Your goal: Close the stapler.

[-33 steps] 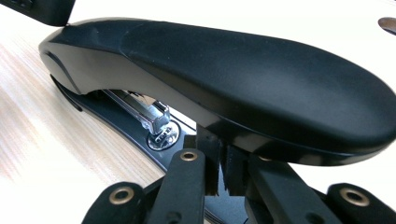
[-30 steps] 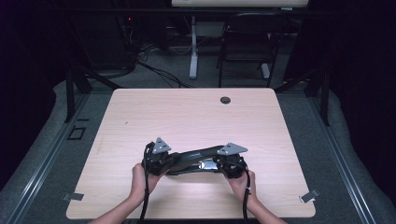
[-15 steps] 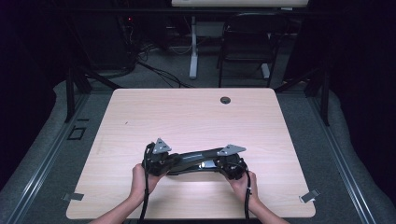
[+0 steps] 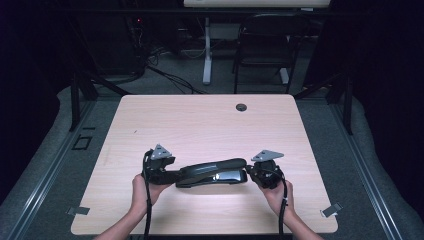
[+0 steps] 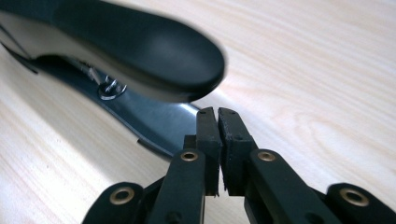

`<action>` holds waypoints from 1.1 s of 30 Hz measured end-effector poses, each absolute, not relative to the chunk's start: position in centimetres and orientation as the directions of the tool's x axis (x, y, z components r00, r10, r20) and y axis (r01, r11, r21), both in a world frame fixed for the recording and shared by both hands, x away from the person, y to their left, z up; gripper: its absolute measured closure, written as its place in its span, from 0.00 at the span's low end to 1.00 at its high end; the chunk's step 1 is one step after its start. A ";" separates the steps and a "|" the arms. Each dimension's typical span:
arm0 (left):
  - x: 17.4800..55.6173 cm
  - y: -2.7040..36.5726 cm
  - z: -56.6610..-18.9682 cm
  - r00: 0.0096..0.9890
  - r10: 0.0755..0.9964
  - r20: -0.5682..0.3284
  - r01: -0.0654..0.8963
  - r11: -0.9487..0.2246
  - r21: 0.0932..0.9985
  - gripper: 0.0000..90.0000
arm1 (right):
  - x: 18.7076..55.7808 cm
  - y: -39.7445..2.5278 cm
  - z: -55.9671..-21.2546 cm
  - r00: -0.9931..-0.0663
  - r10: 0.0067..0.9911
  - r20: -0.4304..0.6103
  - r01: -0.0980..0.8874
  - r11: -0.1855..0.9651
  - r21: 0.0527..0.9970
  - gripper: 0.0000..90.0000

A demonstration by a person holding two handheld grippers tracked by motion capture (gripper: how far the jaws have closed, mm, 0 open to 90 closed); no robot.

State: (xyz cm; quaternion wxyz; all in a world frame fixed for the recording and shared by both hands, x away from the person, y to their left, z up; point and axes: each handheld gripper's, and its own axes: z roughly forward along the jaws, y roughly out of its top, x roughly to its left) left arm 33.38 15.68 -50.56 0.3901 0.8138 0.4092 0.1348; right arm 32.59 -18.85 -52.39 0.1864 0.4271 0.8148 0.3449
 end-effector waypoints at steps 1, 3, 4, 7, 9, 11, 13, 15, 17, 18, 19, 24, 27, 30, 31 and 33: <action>33.4 15.9 -50.6 0.620 0.778 -0.103 0.566 -0.353 0.745 0.36 | 32.6 -19.0 -52.1 -0.556 0.831 -0.011 0.566 0.388 0.727 0.98; 33.6 16.6 -50.6 0.605 0.787 -0.124 0.586 -0.335 0.738 0.32 | 32.6 -19.3 -51.6 -0.546 0.838 -0.014 0.563 0.379 0.735 0.98; 33.7 16.9 -50.6 0.596 0.792 -0.131 0.591 -0.322 0.739 0.30 | 32.6 -19.5 -51.3 -0.536 0.844 -0.015 0.561 0.369 0.741 0.98; 34.0 17.8 -50.6 0.579 0.802 -0.148 0.606 -0.301 0.736 0.23 | 32.7 -20.1 -50.5 -0.524 0.851 -0.020 0.545 0.353 0.760 0.98; 34.1 18.1 -50.6 0.567 0.809 -0.157 0.613 -0.287 0.736 0.21 | 32.6 -20.3 -49.8 -0.526 0.850 -0.037 0.529 0.361 0.768 0.98; 34.3 18.2 -50.7 0.562 0.813 -0.150 0.612 -0.288 0.737 0.20 | 32.5 -20.2 -49.2 -0.533 0.844 -0.050 0.508 0.367 0.779 0.98; 34.5 18.4 -50.8 0.554 0.816 -0.165 0.626 -0.278 0.729 0.20 | 32.4 -20.0 -48.6 -0.546 0.836 -0.056 0.495 0.376 0.784 0.97; 34.6 18.5 -50.9 0.550 0.818 -0.166 0.628 -0.274 0.728 0.18 | 32.2 -19.5 -48.3 -0.561 0.825 -0.063 0.479 0.386 0.788 0.97; 34.7 18.6 -51.0 0.551 0.818 -0.166 0.633 -0.280 0.721 0.17 | 32.1 -18.9 -48.0 -0.580 0.812 -0.072 0.468 0.404 0.786 0.97; 34.8 18.7 -51.0 0.547 0.820 -0.167 0.636 -0.278 0.720 0.17 | 32.1 -18.6 -48.1 -0.581 0.811 -0.069 0.467 0.401 0.788 0.96; 34.8 18.7 -51.1 0.544 0.822 -0.167 0.636 -0.274 0.722 0.17 | 32.2 -18.3 -48.0 -0.588 0.805 -0.080 0.460 0.414 0.785 0.97; 34.9 18.8 -51.0 0.547 0.819 -0.175 0.641 -0.275 0.716 0.17 | 32.6 -17.0 -48.6 -0.609 0.787 -0.094 0.465 0.451 0.761 0.98; 35.0 18.8 -51.1 0.545 0.820 -0.174 0.637 -0.270 0.722 0.17 | 32.6 -16.9 -48.6 -0.607 0.789 -0.095 0.462 0.448 0.766 0.99; 35.1 18.8 -51.1 0.547 0.818 -0.176 0.640 -0.273 0.718 0.17 | 32.6 -16.9 -48.7 -0.607 0.789 -0.093 0.473 0.453 0.755 1.00; 35.1 18.8 -51.1 0.548 0.818 -0.177 0.640 -0.273 0.719 0.17 | 32.6 -16.9 -48.8 -0.608 0.788 -0.095 0.473 0.455 0.754 1.00; 35.1 18.8 -51.1 0.550 0.816 -0.176 0.638 -0.275 0.720 0.17 | 32.7 -16.9 -49.0 -0.604 0.792 -0.094 0.491 0.462 0.739 1.00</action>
